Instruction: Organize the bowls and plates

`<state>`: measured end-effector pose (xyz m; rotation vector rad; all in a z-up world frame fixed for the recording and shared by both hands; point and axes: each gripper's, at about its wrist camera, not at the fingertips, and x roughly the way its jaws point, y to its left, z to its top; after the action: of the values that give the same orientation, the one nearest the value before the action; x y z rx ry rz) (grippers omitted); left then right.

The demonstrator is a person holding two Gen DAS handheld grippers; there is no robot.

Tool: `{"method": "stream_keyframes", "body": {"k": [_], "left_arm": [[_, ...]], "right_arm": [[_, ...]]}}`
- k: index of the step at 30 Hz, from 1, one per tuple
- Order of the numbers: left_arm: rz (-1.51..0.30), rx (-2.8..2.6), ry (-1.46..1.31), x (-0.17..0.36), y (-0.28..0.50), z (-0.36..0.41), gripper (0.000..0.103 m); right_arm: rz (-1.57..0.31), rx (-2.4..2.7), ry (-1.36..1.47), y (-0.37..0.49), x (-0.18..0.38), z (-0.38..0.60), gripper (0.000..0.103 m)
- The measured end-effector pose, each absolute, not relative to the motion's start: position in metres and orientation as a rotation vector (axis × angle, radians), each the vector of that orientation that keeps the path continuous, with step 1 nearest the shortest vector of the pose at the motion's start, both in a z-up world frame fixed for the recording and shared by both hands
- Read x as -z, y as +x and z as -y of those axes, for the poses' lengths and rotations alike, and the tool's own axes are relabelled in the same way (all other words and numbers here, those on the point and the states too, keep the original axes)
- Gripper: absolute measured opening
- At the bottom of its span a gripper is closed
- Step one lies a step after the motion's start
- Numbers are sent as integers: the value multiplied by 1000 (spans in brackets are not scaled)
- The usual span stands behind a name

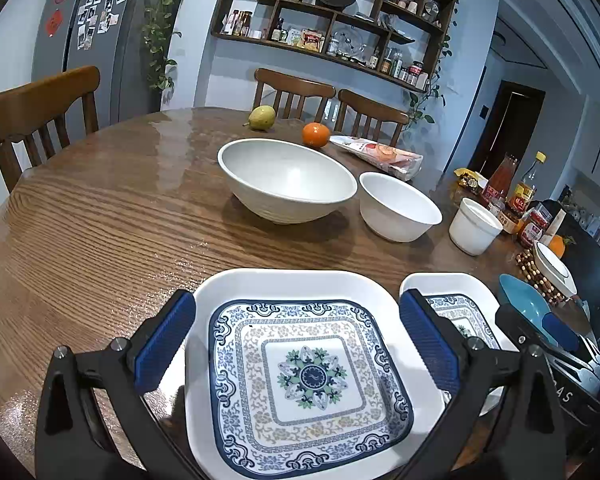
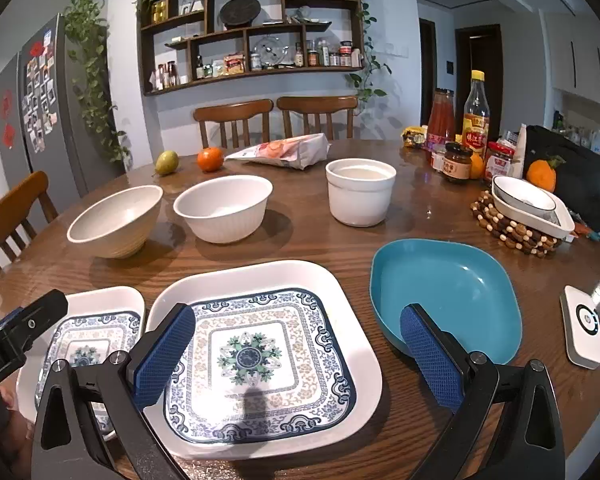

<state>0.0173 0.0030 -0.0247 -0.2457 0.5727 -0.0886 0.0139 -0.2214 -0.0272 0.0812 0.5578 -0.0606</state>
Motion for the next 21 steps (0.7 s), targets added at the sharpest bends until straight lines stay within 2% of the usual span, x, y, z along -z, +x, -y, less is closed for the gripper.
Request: {"method": "stream_keyframes", "body": {"k": [17, 21], "left_arm": [[-560, 115, -248, 24, 15, 3, 94], [-563, 125, -251, 24, 15, 4, 90]], "right_arm": [[-548, 64, 75, 15, 26, 218, 103], [-546, 59, 78, 15, 26, 216, 103]]}}
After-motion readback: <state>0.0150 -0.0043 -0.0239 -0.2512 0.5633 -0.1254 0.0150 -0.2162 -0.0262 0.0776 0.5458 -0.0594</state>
